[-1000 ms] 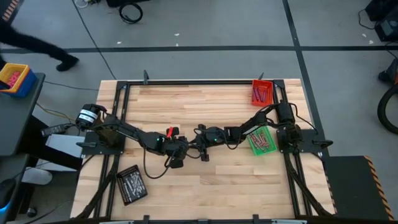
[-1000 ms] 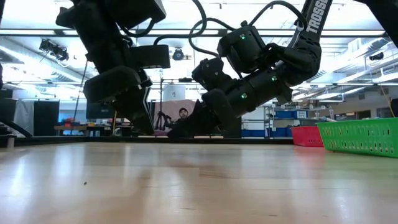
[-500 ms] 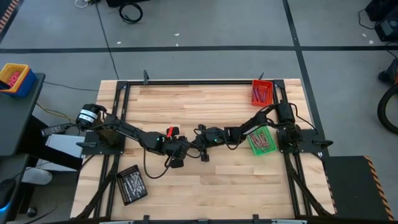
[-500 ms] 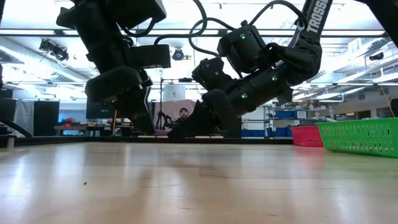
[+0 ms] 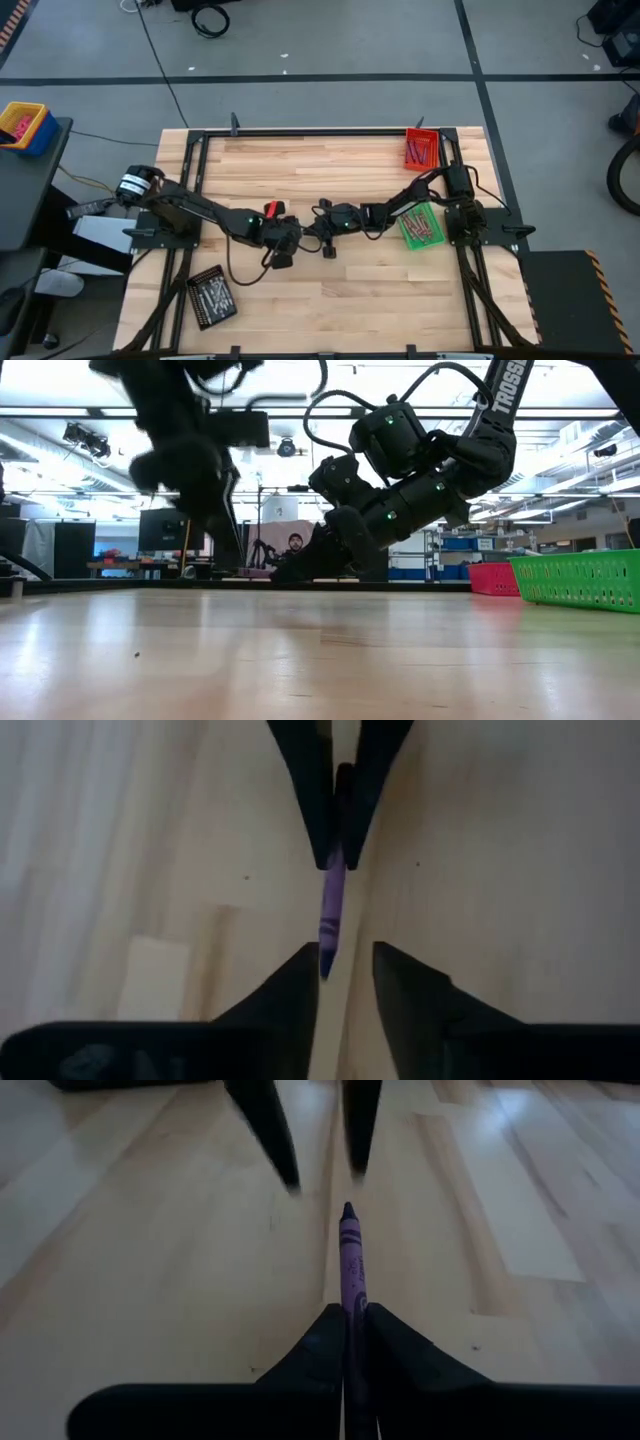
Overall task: Sort crayons
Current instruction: Put the purple crayon into the red bin
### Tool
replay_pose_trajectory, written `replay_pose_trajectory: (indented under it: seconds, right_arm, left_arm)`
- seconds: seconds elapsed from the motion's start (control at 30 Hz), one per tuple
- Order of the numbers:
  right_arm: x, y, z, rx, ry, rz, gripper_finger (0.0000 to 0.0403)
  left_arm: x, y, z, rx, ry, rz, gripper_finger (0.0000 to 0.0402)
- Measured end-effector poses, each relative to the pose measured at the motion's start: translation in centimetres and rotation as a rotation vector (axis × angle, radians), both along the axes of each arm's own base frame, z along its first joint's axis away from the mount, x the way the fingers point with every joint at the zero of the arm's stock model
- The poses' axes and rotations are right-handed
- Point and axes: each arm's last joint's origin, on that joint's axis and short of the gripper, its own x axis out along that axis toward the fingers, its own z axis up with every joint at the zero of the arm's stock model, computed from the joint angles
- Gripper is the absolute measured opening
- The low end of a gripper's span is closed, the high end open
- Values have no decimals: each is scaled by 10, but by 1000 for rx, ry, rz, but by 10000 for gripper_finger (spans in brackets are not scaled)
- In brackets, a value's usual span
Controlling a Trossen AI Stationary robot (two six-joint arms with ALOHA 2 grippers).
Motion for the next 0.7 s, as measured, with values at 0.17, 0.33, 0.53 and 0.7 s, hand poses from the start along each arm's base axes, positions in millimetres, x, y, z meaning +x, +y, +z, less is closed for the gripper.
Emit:
replay_pose_trajectory:
  seconds: [0.17, 0.33, 0.53, 0.7]
  right_arm:
    - [-3, -3, 3, -8, 39, -5, 37]
    - [-11, -4, 25, -48, 96, 12, 36]
    - [-40, -12, 78, -190, 213, -187, 36]
    - [-93, -36, 130, -277, 256, -762, 36]
  left_arm:
    - [-11, -2, 33, -11, -2, 15, 164]
    - [-42, -1, 55, -5, 39, 92, 221]
    - [-91, 2, 75, 136, -47, 278, 261]
    - [-111, -4, 57, 99, -256, 316, 263]
